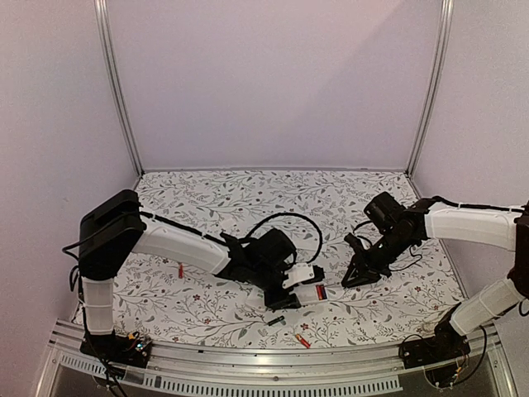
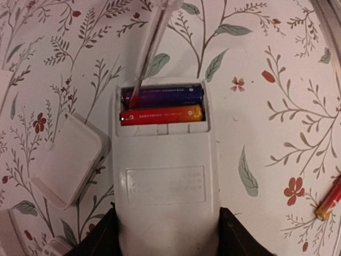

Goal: Unload the batteries from the remote control

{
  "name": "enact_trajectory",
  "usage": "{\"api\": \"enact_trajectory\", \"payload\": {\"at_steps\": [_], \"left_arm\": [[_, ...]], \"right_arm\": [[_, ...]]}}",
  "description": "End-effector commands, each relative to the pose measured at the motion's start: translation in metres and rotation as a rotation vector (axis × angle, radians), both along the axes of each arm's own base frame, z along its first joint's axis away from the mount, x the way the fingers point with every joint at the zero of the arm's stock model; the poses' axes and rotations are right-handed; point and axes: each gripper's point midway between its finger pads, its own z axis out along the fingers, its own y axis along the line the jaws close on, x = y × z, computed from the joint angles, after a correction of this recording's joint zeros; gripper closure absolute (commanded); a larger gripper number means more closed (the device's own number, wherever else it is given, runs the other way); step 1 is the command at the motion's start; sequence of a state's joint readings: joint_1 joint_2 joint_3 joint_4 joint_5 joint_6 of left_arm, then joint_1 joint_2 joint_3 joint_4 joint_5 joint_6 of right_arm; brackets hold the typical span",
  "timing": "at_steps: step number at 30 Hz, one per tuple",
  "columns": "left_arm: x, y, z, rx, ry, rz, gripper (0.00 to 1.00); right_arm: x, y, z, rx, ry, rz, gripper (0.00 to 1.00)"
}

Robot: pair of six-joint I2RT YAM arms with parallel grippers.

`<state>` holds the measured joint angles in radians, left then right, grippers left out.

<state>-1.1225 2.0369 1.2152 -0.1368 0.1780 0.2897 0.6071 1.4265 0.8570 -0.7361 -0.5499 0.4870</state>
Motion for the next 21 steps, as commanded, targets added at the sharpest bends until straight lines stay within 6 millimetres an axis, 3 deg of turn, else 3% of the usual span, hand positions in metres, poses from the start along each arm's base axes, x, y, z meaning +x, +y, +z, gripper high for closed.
{"api": "enact_trajectory", "payload": {"at_steps": [1,6,12,17,21], "left_arm": [[-0.004,0.011,-0.022,0.068,0.007,-0.057,0.70],[-0.001,0.012,-0.025,0.072,0.015,-0.052,0.71],[0.000,0.012,-0.026,0.071,0.026,-0.051,0.71],[0.004,0.014,-0.026,0.076,0.019,-0.041,0.71],[0.015,0.016,-0.027,0.092,-0.013,-0.004,0.72]], "right_arm": [[0.008,0.011,-0.028,0.009,-0.006,0.013,1.00],[0.004,0.029,-0.031,0.110,0.045,0.073,1.00],[0.000,0.047,-0.020,0.243,0.064,0.129,1.00],[-0.003,0.047,-0.025,0.243,0.080,0.130,1.00],[-0.004,0.048,-0.009,0.273,0.055,0.141,1.00]]}}
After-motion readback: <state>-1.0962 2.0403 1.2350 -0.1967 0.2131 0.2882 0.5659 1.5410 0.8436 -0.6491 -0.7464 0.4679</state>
